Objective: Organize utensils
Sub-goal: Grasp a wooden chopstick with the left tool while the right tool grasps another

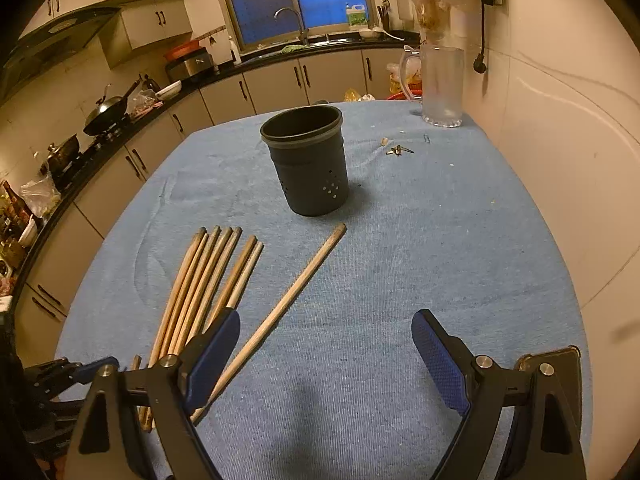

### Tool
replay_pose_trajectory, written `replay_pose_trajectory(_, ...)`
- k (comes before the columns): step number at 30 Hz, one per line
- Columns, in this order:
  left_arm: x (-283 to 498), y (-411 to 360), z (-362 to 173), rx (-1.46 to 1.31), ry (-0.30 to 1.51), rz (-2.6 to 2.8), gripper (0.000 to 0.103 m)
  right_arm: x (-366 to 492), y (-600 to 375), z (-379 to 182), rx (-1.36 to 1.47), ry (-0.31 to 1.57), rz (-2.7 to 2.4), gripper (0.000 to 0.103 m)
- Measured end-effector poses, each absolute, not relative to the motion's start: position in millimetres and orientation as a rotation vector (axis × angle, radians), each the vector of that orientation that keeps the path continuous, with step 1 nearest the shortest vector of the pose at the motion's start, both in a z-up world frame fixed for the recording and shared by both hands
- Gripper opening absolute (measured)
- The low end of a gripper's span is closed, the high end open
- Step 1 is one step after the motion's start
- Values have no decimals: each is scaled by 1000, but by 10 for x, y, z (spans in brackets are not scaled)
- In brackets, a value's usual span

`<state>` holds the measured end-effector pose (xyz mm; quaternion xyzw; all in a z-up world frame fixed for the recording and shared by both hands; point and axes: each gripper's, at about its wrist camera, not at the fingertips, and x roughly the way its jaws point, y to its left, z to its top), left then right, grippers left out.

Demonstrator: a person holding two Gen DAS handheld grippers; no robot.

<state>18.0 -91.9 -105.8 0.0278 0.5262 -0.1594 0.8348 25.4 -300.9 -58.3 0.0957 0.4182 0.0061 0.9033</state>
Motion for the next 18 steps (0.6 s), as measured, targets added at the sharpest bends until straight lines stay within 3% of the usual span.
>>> replay_pose_trajectory(6,253,-896,-1172,72,1115,-319,16,369,-3049,-595,225,881,22,89)
replay_pose_trajectory(12,387,-785,-1209,29,1117,-328,7,658,-3142,-721,309,965,66,79)
replay_pose_trajectory(16,503,-682,-1168,-21,1102,-339,7,1000,-3313,-914,437,1065,82,50)
replay_pose_trajectory(18,573,-642,-1124,-56,1087,-349,7,1137,-3357,-984,476,1096,74,42)
